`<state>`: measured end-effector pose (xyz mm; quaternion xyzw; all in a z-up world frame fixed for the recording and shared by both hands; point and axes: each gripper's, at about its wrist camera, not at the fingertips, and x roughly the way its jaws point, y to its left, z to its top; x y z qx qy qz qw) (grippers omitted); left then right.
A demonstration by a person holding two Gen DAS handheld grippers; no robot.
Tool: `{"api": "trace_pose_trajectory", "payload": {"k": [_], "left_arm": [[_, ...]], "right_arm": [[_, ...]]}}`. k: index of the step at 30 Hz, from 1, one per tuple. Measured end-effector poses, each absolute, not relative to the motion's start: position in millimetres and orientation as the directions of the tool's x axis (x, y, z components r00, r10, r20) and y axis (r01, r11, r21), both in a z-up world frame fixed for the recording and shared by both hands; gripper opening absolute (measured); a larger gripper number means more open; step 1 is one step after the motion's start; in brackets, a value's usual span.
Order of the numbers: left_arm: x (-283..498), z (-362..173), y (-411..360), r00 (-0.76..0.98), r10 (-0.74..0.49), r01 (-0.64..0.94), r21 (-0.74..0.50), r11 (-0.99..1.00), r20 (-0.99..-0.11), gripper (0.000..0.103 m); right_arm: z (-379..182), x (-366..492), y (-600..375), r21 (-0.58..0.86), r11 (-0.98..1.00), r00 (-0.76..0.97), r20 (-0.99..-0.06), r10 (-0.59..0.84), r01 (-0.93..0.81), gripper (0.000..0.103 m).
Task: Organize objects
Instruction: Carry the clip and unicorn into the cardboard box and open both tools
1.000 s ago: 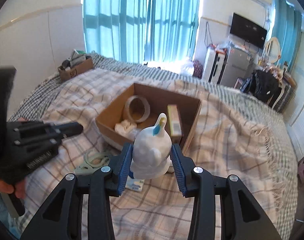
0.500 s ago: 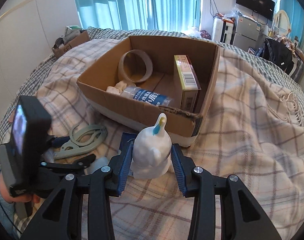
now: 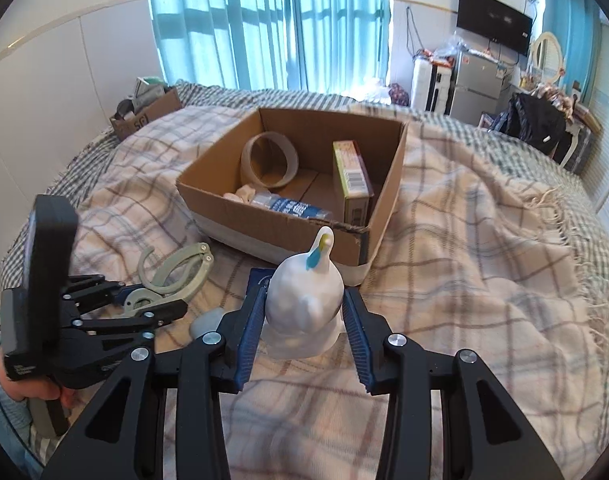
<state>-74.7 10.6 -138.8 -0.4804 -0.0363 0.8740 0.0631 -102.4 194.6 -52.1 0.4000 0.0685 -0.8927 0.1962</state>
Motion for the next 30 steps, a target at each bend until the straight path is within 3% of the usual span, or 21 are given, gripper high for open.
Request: {"api": "trace_pose_trajectory", "payload": {"k": [2, 16, 30], "left_arm": [[-64.2, -119.6, 9.9, -0.566, 0.166, -0.090, -0.140, -0.986, -0.808, 0.015], [-131.3, -27.2, 14.4, -0.702, 0.226, -0.128, -0.192, -0.973, -0.675, 0.015], [-244.3, -68.1, 6.0, -0.686, 0.180, -0.122, -0.133, -0.984, -0.705, 0.015]], "right_arm": [[-43.3, -98.7, 195.9, 0.026, -0.915, -0.616, -0.731, -0.292, 0.403, 0.040], [8.5, -142.0, 166.1, -0.047, -0.905, -0.678, -0.679, -0.282, 0.423, 0.040], [-35.6, -271.6, 129.5, -0.019, -0.887, -0.589, -0.755, -0.290, 0.462, 0.039]]}}
